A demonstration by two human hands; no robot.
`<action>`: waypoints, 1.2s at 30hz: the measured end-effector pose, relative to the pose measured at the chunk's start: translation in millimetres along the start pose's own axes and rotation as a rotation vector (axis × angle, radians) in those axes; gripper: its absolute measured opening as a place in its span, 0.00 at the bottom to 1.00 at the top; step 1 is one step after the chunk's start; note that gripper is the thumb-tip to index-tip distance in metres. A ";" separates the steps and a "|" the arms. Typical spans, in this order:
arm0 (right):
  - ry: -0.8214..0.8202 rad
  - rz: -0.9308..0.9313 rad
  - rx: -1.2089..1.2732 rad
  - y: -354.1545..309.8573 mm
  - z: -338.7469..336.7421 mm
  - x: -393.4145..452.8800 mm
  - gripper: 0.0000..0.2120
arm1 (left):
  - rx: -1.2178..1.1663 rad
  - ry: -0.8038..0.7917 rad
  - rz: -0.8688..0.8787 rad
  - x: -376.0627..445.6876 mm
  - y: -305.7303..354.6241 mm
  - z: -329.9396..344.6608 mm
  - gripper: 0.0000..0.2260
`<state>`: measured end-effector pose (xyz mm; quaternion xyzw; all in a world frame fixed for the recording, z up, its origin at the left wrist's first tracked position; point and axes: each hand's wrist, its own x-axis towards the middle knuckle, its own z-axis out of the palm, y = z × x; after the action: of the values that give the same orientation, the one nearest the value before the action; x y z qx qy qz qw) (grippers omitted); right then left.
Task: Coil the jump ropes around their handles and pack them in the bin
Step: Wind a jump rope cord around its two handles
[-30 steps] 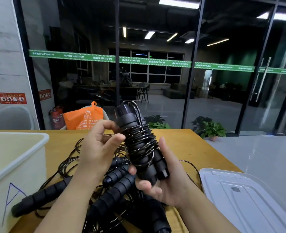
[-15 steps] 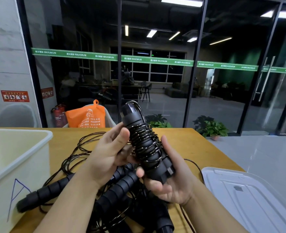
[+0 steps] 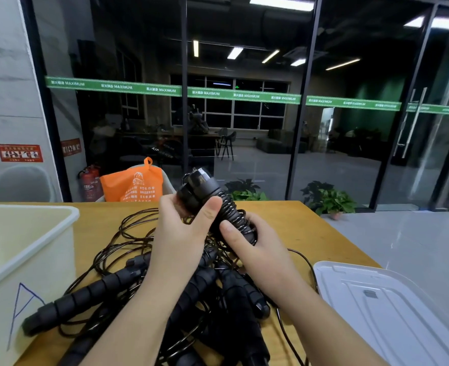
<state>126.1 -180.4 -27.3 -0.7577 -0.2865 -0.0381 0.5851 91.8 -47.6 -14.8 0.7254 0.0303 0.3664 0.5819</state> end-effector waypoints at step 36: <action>-0.995 0.445 1.069 19.6 -3.7 4.5 0.33 | -0.345 -0.469 0.119 2.1 -5.4 -23.1 0.36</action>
<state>140.2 -185.0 -41.3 -0.3393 -0.3364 0.5704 0.6681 82.3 -25.9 -17.2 0.6812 -0.2103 0.2222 0.6651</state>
